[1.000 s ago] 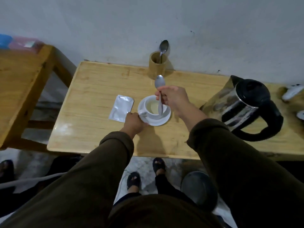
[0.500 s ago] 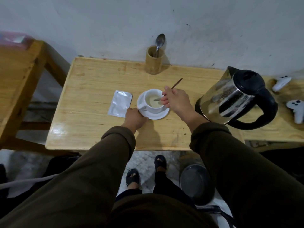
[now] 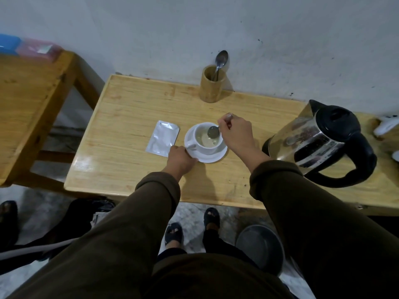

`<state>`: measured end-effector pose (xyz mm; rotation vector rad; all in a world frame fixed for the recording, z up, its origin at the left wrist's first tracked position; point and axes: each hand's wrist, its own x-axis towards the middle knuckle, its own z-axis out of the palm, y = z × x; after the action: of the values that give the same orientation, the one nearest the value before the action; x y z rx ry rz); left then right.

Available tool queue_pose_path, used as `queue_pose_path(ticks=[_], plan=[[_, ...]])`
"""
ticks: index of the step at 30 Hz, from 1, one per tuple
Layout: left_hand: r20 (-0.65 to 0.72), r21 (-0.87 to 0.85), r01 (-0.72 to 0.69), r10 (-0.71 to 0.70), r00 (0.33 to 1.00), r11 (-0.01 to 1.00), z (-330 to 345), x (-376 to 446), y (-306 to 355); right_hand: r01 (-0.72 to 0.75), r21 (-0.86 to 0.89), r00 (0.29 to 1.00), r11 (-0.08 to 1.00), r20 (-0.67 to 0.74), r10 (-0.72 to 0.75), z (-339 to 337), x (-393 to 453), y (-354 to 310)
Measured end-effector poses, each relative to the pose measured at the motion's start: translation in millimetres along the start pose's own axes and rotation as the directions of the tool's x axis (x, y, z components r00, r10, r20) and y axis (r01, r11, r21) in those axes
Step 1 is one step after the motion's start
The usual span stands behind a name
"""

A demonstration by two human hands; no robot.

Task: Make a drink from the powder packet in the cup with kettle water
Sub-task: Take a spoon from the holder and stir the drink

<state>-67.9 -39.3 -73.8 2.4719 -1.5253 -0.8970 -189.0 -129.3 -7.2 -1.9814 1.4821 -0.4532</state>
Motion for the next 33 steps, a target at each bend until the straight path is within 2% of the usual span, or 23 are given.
queue_pose_path(ticks=[12, 17, 21, 27, 33], plan=[[-0.009, -0.082, 0.035, -0.036, 0.999, 0.996, -1.1, -4.6, 3.0, 0.059, -0.015, 0.980, 0.998, 0.190, -0.055, 5.7, -3.4, -2.4], [-0.016, -0.108, 0.049, -0.051, 0.999, 0.993, -0.5, -5.9, 3.2, 0.065, 0.004, 0.976, 0.998, 0.210, -0.064, 1.3, -3.4, 0.4], [-0.019, -0.159, 0.062, -0.065, 0.998, 0.985, -1.3, -7.6, 3.7, 0.088, -0.067, 0.974, 0.994, 0.217, -0.071, -3.3, 1.9, 4.7], [-0.020, -0.201, 0.074, -0.079, 0.997, 0.977, -2.5, -9.4, 4.9, 0.076, -0.079, 0.989, 0.994, 0.134, -0.065, -1.3, 6.3, 10.3], [-0.007, -0.216, 0.092, -0.096, 0.995, 0.972, -0.6, -6.4, 2.9, 0.123, -0.072, 0.977, 0.990, 0.185, -0.108, 3.3, 2.9, 8.1]])
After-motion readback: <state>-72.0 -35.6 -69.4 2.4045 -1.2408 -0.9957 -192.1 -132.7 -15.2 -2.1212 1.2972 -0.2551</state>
